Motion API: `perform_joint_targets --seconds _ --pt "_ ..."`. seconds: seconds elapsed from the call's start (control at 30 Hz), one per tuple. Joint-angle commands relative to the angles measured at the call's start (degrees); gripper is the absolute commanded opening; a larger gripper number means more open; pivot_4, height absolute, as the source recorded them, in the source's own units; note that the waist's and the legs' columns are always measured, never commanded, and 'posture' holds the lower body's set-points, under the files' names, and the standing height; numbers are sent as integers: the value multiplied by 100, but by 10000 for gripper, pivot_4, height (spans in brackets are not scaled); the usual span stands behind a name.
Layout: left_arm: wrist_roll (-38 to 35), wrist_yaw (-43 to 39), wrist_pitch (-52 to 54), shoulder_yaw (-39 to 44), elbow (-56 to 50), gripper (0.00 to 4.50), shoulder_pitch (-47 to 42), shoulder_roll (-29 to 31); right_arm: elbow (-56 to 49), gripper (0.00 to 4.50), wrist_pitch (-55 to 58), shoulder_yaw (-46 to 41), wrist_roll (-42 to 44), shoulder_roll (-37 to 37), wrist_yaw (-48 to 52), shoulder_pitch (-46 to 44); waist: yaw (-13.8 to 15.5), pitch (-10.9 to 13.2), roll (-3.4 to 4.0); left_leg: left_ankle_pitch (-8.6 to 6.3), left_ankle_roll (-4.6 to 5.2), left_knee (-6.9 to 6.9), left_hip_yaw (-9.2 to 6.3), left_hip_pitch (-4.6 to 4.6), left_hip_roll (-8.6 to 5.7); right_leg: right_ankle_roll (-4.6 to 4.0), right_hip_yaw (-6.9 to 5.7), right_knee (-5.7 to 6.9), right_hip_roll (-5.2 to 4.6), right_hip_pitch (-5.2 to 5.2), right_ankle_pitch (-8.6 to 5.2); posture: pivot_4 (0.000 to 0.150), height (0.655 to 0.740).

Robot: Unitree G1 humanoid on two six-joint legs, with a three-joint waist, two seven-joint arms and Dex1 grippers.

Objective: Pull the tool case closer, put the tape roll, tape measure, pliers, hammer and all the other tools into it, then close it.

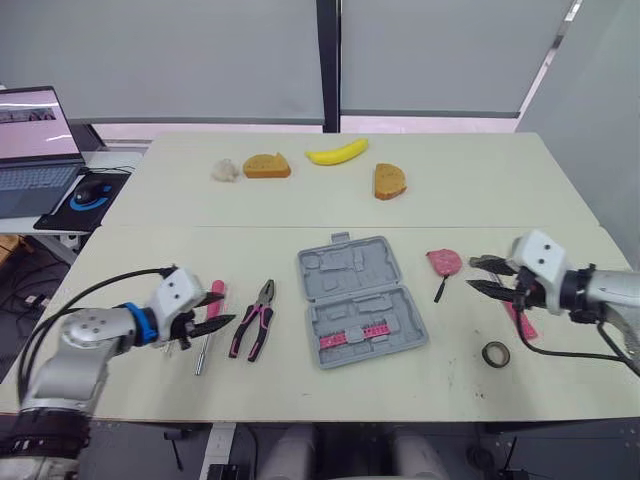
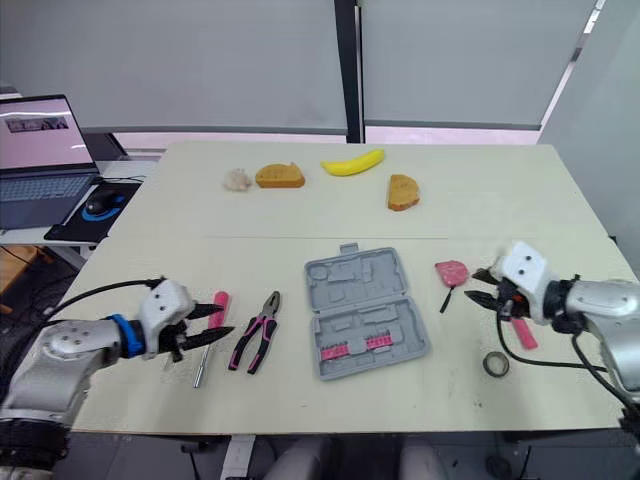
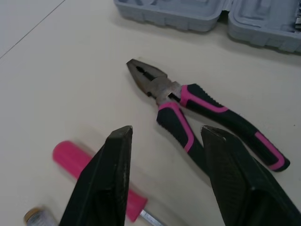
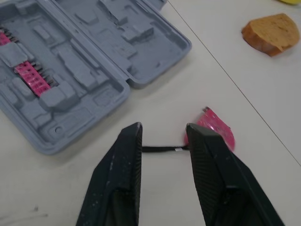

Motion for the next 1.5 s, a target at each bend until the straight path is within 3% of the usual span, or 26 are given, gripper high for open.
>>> perform_joint_targets --seconds 0.03,0.13,0.17,0.43,0.7,1.0,1.27,1.5 --pt "423 236 71 -488 40 10386 -410 -290 281 7770 78 676 -520 249 -190 -548 -1 0 0 1 -1 1 1 0 0 0 1 1 0 0 0 1500 7400" --pt "669 382 213 -803 92 809 -691 -570 700 1887 -128 1206 -1063 420 -296 -879 -2 0 -1 2 -2 6 3 0 -2 1 2 6 1 -1 1 1500 7400" --pt "721 399 284 -901 89 0 -767 -654 883 134 -233 1363 -1264 490 -389 -977 -2 0 -1 3 -4 7 3 0 -2 1 2 6 1 -1 1 1500 7400" --pt "1223 650 339 -1405 393 0 -1175 -1025 2075 134 -323 1993 -2015 1229 -702 -1771 -92 -1 -2 21 -34 10 7 -3 -3 1 9 42 6 0 1 1500 7400" --pt "1523 995 270 -1615 929 0 -1501 -1497 3721 134 -958 2217 -2182 1935 -574 -2515 -140 -1 -3 30 -49 11 5 -1 -2 1 4 64 7 -9 1 1500 7400" --pt "1604 1004 247 -1649 1083 0 -1589 -1639 5025 134 -1432 2190 -2164 2480 -226 -3062 -145 -1 -2 32 -53 17 7 0 -1 0 3 85 6 -19 1 1500 7400" --pt "1469 863 626 -1610 710 0 -1566 -1732 4729 134 -1287 2059 -2047 2600 69 -2916 -142 -2 -2 33 -53 19 5 2 -2 0 3 88 7 -21 1 1500 7400" --pt "1294 692 1266 -1610 71 0 -1461 -1745 3634 134 -577 1827 -1863 2472 173 -2367 -143 -2 -2 32 -53 20 4 -3 -2 0 5 88 7 -23 1 1500 7400"
